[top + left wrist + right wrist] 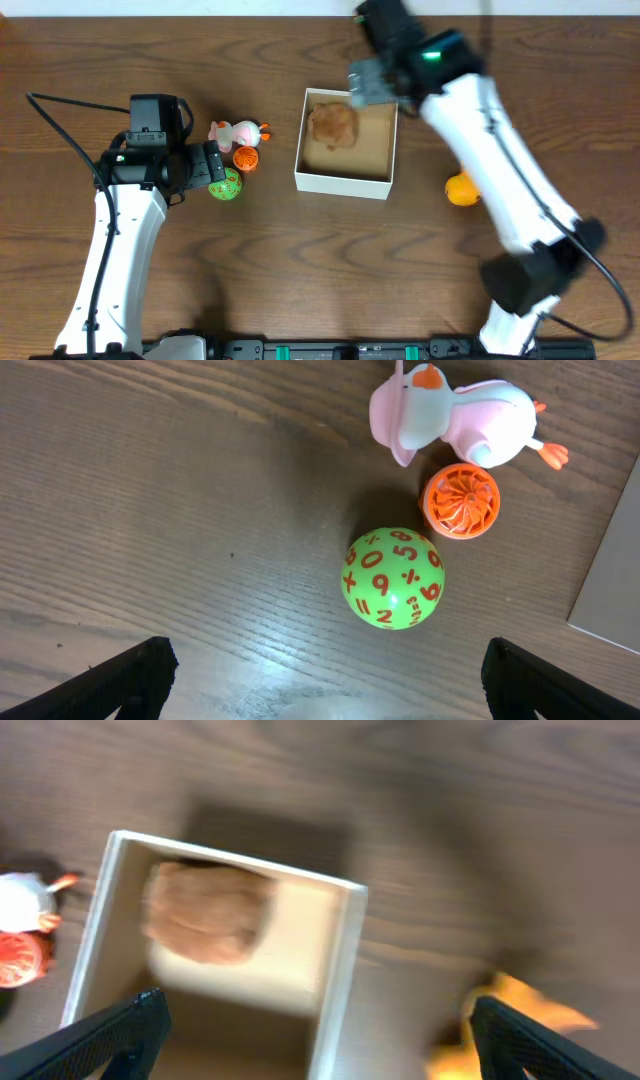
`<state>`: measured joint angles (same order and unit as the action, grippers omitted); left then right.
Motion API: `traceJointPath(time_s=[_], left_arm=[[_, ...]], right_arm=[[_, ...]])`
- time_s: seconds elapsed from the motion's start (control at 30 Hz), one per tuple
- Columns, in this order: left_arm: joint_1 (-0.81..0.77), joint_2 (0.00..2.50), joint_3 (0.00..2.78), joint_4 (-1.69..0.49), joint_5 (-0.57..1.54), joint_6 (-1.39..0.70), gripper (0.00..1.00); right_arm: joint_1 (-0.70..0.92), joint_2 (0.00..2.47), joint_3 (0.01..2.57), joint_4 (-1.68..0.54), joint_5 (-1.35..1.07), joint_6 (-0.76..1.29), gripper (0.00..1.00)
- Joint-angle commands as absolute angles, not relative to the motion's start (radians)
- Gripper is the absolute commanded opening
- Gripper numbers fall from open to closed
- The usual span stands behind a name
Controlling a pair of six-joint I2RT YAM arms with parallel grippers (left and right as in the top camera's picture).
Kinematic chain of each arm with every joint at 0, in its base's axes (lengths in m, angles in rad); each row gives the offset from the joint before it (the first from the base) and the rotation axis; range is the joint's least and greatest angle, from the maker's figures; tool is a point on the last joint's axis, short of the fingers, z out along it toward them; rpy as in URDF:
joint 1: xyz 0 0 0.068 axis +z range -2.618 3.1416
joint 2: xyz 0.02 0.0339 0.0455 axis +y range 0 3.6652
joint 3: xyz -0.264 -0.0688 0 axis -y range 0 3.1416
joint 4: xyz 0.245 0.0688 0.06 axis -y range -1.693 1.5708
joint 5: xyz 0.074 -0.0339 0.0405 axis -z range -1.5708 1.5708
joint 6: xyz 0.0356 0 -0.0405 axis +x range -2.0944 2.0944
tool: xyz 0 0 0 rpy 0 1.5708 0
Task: Pack container
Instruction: 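Lift the bear with the right gripper and drop it into the box, then move the right gripper to the yellow rubber duck and grasp it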
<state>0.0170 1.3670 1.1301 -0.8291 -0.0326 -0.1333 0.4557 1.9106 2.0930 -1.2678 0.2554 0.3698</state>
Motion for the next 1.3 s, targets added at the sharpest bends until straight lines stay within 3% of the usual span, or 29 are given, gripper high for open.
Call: traceJointPath(time_s=[0.0, 0.13, 0.33, 0.53, 0.93, 1.03, 1.13, 1.17, 1.23, 1.27], left_arm=[[0.017, 1.365, 1.154, -0.830, -0.037, -0.125, 0.98], [0.017, 1.365, 1.154, -0.830, -0.037, -0.125, 0.98], [0.017, 1.365, 1.154, -0.830, -0.037, -0.125, 0.98], [0.017, 1.365, 1.154, -0.830, -0.037, -0.125, 0.98], [0.017, 1.365, 1.154, -0.830, -0.037, -0.125, 0.98], [0.017, 1.365, 1.154, -0.830, -0.037, -0.125, 0.98], [0.017, 1.365, 1.154, -0.830, -0.037, -0.125, 0.98], [0.017, 1.365, 1.154, -0.830, -0.037, -0.125, 0.98], [0.017, 1.365, 1.154, -0.830, -0.037, -0.125, 0.98], [0.017, 1.365, 1.154, -0.830, -0.037, -0.125, 0.98]], right_arm=[[0.368, 1.889, 2.092, -1.346, 0.287, 0.342, 0.99], [0.263, 1.897, 2.058, -1.438, 0.280, 0.318, 0.99], [0.145, 1.897, 1.840, -1.344, 0.117, 0.228, 0.99], [0.079, 1.897, 1.603, -1.253, 0.064, 0.400, 0.91], [0.038, 1.897, 1.321, -1.048, 0.059, 0.501, 0.88], [0.039, 1.897, 1.273, -0.997, 0.059, 0.501, 0.77], [0.039, 1.897, 1.229, -0.952, 0.059, 0.521, 0.56], [0.038, 1.897, 1.219, -0.941, 0.059, 0.525, 0.46], [0.038, 1.897, 1.211, -0.939, 0.059, 0.527, 0.17], [0.039, 1.896, 1.212, -0.941, 0.060, 0.527, 0.09]])
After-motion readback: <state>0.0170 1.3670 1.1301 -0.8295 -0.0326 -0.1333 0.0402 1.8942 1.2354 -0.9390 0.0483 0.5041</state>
